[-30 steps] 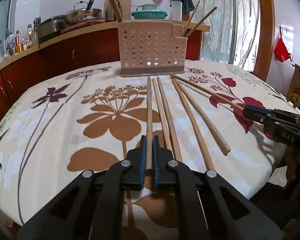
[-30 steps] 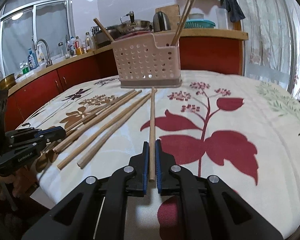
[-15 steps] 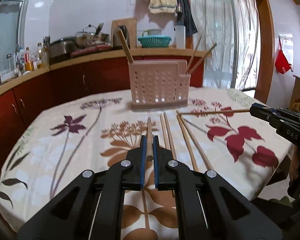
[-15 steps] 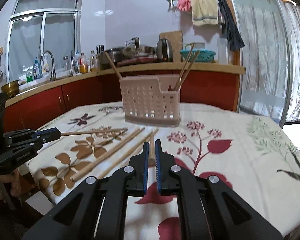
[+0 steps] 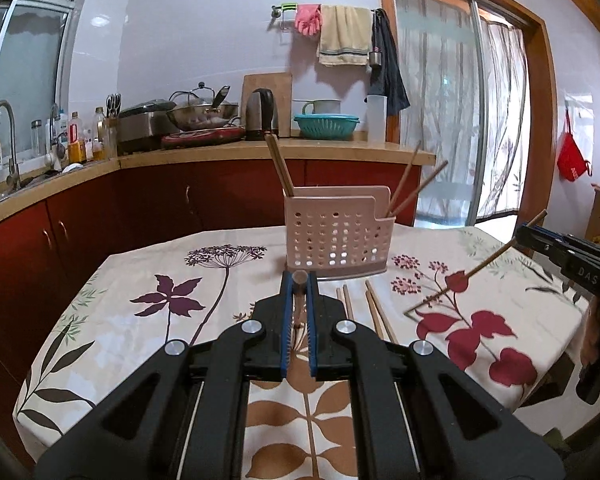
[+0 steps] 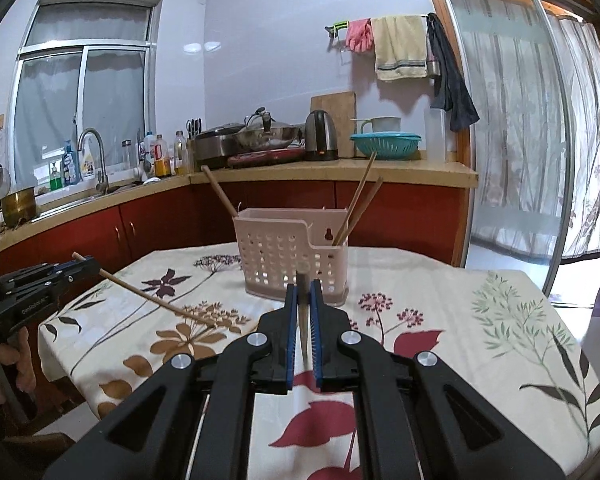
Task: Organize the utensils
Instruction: 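Lift both held chopsticks and carry them toward the beige holder, then lower both chopsticks upright into the holder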
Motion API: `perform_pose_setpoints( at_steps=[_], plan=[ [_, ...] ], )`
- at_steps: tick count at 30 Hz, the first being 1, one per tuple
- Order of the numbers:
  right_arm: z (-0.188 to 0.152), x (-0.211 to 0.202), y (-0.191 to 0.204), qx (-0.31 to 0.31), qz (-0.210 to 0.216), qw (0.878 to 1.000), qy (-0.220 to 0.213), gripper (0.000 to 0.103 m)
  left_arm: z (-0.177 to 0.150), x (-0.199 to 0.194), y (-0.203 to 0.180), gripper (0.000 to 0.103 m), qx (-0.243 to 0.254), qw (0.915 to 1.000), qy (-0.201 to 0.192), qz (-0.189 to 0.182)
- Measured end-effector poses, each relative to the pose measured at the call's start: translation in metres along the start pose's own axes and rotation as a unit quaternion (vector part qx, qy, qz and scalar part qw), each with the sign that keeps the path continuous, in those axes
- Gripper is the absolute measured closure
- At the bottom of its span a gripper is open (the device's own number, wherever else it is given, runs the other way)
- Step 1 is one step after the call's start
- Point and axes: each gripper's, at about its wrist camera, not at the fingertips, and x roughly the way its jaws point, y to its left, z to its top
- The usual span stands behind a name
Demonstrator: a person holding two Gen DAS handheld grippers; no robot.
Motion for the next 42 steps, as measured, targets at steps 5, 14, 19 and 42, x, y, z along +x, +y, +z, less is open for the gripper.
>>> perform_pose_setpoints(
  at_steps=[5,14,19,42],
  plan=[
    [0.016,0.009,-0.002,0.005,0.006,1.000,0.004,0.096,0.016,0.008,0.010,0.096,-0.015,0.9998,0.012,-0.010],
    [0.034,0.033,-0.005,0.002,0.003,1.000,0.003,0.096,0.038,0.029,0.018,0.096,-0.014,0.9994,0.024,-0.021],
    [0.036,0.045,-0.003,0.007,0.006,1.000,0.011,0.096,0.046,0.042,0.019,0.096,-0.014,0.9992,0.025,-0.029],
    [0.120,0.031,-0.007,0.001,0.030,0.998,-0.059,0.096,0.139,0.033,0.008,0.096,0.012,0.9947,-0.070,-0.074]
  ],
)
